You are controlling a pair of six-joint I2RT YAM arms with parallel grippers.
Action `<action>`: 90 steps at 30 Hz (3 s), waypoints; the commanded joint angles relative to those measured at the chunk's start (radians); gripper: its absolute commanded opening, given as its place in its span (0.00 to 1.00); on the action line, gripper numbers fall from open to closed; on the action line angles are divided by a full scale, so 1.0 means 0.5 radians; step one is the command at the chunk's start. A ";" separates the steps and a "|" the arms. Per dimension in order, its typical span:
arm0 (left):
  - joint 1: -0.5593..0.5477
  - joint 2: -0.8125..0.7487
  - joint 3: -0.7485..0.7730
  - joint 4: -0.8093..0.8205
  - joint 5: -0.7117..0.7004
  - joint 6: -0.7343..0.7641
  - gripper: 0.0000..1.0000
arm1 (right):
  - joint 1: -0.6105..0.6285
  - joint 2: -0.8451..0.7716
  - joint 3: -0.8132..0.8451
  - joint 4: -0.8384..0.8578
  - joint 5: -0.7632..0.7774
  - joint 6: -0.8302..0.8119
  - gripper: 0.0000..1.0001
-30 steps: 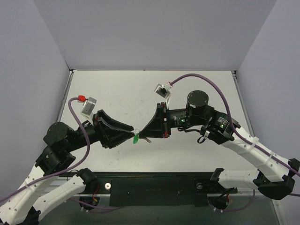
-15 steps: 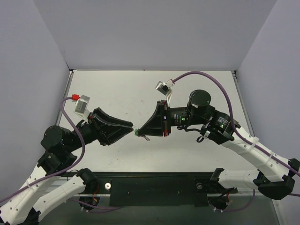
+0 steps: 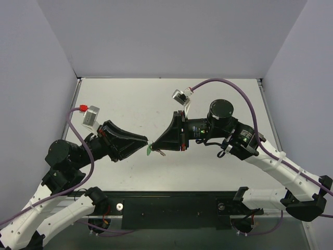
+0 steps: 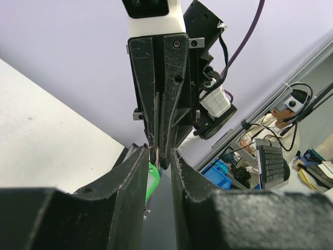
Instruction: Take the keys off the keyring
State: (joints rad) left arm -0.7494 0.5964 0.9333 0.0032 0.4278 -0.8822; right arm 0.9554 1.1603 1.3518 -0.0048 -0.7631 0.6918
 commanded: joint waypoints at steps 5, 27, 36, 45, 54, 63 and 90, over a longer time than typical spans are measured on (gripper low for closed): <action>-0.001 0.050 0.011 0.092 0.037 -0.012 0.33 | -0.003 0.011 0.055 0.138 -0.026 0.009 0.00; -0.001 0.031 -0.004 0.079 0.049 0.000 0.44 | -0.006 -0.001 0.067 0.132 -0.008 0.012 0.00; -0.004 0.037 -0.032 0.156 0.117 -0.040 0.29 | -0.003 0.008 0.058 0.144 -0.008 0.012 0.00; -0.001 0.028 -0.029 0.122 0.120 -0.018 0.00 | 0.001 -0.001 0.030 0.089 -0.002 -0.015 0.00; -0.008 0.101 0.241 -0.399 0.209 0.257 0.00 | -0.003 0.014 0.061 -0.193 0.002 -0.156 0.00; -0.007 0.286 0.548 -0.813 0.466 0.534 0.00 | -0.003 0.023 0.073 -0.248 -0.023 -0.175 0.00; -0.004 0.403 0.637 -0.970 0.504 0.632 0.41 | 0.019 0.036 0.082 -0.300 -0.014 -0.221 0.00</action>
State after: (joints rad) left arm -0.7490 0.8268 1.2587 -0.5556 0.6830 -0.5255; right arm 0.9630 1.1744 1.3624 -0.1986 -0.7933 0.5983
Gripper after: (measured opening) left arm 0.216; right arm 0.005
